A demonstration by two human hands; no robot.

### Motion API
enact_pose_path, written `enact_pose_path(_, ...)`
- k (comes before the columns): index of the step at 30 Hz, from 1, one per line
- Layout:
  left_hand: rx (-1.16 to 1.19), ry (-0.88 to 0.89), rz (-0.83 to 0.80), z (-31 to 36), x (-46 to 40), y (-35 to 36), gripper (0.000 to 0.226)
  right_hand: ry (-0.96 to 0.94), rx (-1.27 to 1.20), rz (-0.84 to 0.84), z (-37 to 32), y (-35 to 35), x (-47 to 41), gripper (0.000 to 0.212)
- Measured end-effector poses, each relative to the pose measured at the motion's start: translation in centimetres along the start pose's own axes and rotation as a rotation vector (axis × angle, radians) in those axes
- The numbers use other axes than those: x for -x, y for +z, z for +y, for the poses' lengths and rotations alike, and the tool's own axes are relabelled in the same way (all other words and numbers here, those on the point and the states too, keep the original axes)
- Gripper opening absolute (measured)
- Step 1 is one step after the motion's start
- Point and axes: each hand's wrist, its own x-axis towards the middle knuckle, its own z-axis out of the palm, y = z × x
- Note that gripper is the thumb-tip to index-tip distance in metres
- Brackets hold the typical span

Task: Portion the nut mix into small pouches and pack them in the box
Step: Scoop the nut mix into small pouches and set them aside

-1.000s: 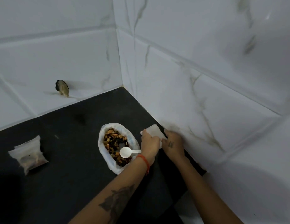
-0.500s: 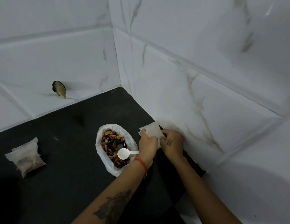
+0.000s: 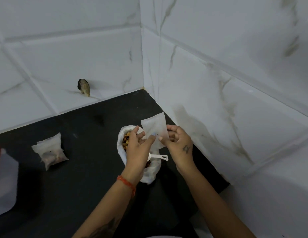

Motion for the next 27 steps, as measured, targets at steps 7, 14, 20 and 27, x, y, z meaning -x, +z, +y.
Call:
enact_pose_path(7,-0.204,0.004,0.014,-0.9,0.9,-3.5,0.081,-0.062,0.183,-0.174,1.1,3.4,2.5,0.015)
enact_pose_path(14,-0.143,-0.015,-0.023,-1.0,1.2,-5.3,0.07,-0.122,0.298,-0.364,1.0,4.7,3.2,0.012)
enact_pose_path(20,-0.167,0.091,-0.04,-1.1,1.5,-7.5,0.071,0.158,-0.191,-0.429,-1.7,3.4,2.0,0.024)
enact_pose_path(27,-0.225,0.222,-0.106,-1.1,2.1,-8.6,0.07,0.22,-0.083,-0.524,-4.1,4.7,1.6,0.018)
